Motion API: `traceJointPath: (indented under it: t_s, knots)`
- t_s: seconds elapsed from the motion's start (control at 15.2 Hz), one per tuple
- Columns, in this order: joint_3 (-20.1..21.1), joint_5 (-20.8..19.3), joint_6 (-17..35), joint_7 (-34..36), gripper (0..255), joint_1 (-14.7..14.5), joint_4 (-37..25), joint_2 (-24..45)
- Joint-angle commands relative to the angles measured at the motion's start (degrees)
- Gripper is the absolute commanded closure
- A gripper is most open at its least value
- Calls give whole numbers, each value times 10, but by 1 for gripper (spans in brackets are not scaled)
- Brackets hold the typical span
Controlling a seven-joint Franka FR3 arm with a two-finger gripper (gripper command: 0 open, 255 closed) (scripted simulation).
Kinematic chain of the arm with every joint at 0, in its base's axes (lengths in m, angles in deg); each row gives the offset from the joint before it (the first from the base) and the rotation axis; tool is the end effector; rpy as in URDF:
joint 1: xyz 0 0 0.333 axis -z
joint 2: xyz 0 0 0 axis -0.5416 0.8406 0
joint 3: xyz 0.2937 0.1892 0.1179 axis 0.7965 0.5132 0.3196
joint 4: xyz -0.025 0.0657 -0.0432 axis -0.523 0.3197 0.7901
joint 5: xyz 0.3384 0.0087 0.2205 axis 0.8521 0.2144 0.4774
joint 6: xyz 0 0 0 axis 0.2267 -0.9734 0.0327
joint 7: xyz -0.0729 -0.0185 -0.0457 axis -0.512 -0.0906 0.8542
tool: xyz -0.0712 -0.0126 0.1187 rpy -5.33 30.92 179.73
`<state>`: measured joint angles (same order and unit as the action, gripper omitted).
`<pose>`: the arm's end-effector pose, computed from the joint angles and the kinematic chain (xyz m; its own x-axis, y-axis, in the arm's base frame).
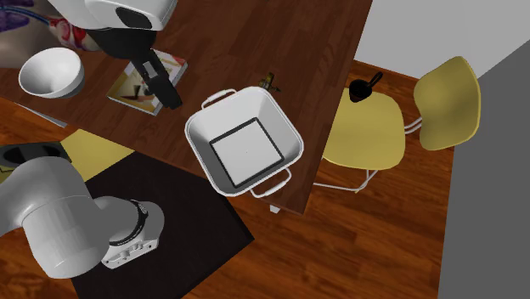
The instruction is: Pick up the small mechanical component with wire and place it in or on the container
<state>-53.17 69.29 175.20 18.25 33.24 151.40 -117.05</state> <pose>0.2747 0.0287 0.6230 0.9974 -0.0653 0.0318 -0.0648 -0.9978 -0.0161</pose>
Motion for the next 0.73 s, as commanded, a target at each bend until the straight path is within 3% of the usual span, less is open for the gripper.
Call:
traceJointPath:
  t_s: [0.0,0.66]
  knots:
    - [0,0,0,0,0,0,0,0]
    - [21,32,247,43,0,10,77,109]
